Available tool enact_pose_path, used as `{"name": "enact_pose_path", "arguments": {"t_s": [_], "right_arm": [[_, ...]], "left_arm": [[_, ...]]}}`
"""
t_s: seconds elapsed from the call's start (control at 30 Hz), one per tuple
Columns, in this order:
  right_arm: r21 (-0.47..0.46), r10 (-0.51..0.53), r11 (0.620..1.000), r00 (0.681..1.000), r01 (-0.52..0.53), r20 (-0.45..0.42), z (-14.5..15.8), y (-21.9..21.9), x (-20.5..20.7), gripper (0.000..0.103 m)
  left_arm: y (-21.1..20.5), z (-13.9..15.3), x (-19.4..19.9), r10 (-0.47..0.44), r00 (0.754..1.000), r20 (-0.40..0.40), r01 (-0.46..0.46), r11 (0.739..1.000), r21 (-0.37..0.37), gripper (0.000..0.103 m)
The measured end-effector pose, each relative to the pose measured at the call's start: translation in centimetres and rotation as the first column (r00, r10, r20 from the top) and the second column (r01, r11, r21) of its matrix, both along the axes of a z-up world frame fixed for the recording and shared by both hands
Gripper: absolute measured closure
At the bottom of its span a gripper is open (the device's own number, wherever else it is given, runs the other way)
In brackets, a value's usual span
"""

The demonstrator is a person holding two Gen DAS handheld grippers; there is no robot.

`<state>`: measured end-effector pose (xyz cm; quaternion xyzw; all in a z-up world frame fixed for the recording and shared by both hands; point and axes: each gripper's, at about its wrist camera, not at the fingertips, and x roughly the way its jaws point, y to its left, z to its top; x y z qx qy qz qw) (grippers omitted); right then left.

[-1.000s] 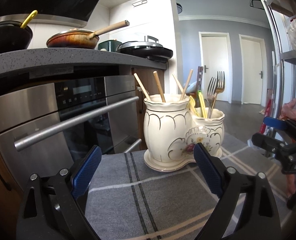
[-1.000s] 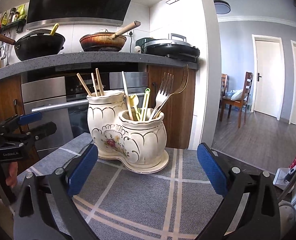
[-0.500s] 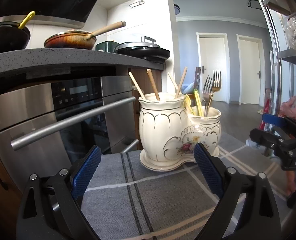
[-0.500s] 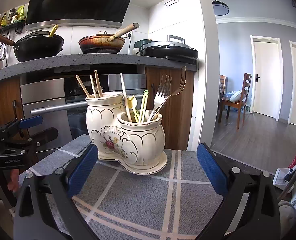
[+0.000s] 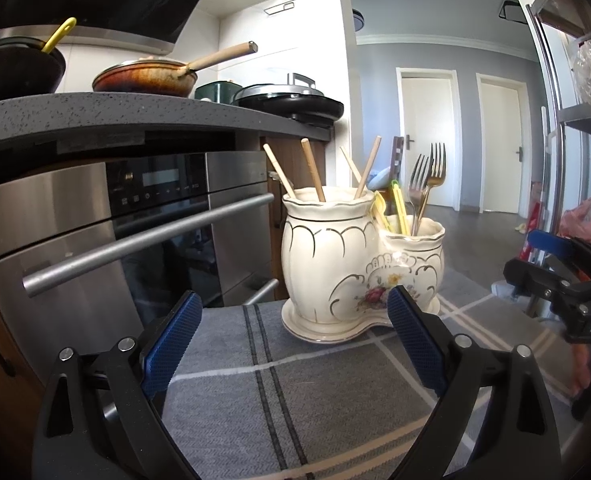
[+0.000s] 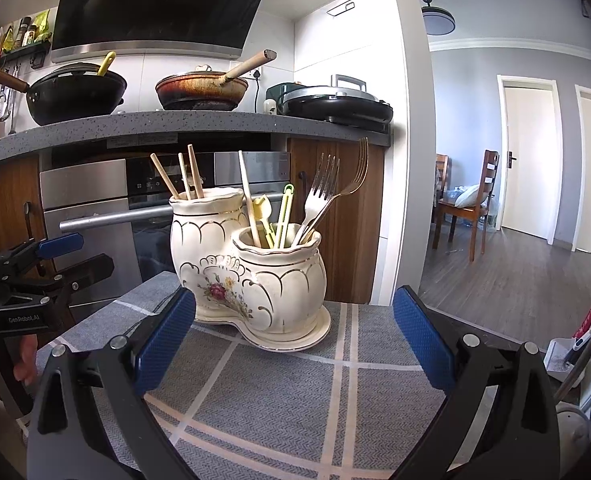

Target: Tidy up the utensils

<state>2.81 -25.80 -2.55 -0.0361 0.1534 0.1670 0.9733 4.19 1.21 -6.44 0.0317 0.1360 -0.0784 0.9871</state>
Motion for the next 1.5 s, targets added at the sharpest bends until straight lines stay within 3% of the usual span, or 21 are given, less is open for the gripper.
{"name": "enact_pose_path", "arguments": {"t_s": [1.5], "right_arm": [[-0.001,-0.003,1.0,1.0,0.003,-0.002,-0.05,-0.07,0.08,0.005]], "left_arm": [[0.14,-0.28,0.16,0.029,1.0,-0.005,-0.029,1.0,0.006,0.005]]}}
